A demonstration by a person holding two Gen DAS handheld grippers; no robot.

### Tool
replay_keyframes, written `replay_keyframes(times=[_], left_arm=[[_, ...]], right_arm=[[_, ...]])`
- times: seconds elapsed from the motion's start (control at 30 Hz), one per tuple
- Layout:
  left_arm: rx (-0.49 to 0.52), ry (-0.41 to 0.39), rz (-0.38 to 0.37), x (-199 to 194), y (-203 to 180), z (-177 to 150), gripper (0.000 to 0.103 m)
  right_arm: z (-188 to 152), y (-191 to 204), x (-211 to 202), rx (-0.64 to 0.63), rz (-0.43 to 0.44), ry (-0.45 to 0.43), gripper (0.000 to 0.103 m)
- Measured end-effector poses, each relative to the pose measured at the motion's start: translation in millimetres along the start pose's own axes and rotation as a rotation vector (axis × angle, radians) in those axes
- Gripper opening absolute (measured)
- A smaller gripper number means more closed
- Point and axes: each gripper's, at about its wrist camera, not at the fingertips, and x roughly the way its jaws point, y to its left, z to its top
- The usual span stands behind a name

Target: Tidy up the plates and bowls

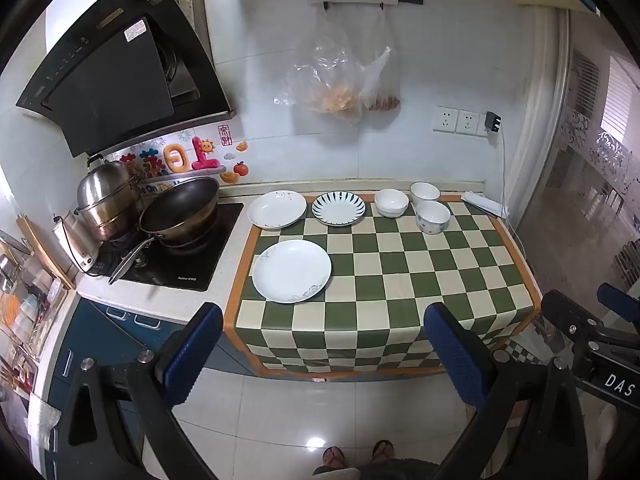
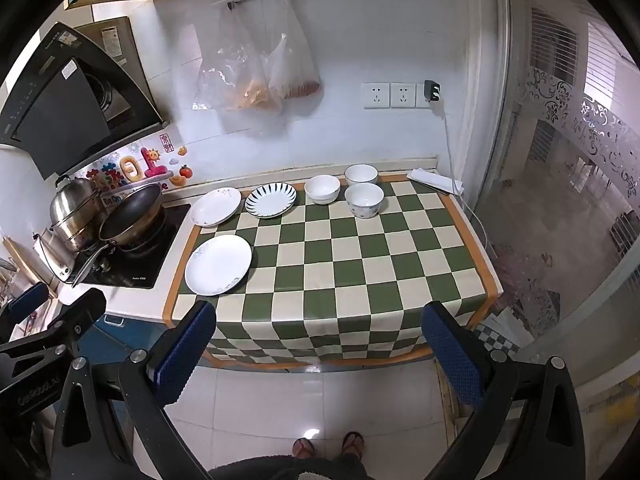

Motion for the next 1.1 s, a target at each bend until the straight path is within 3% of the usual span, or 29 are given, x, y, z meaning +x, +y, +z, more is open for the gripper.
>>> replay_keyframes(times=[1.1], left_arm=[[-0.005,-0.008,-0.006,0.4,-7.5,7.9,0.103]], right_arm=[[5.0,1.8,-6.2,-0.004,-0.009,-0.028,0.103]])
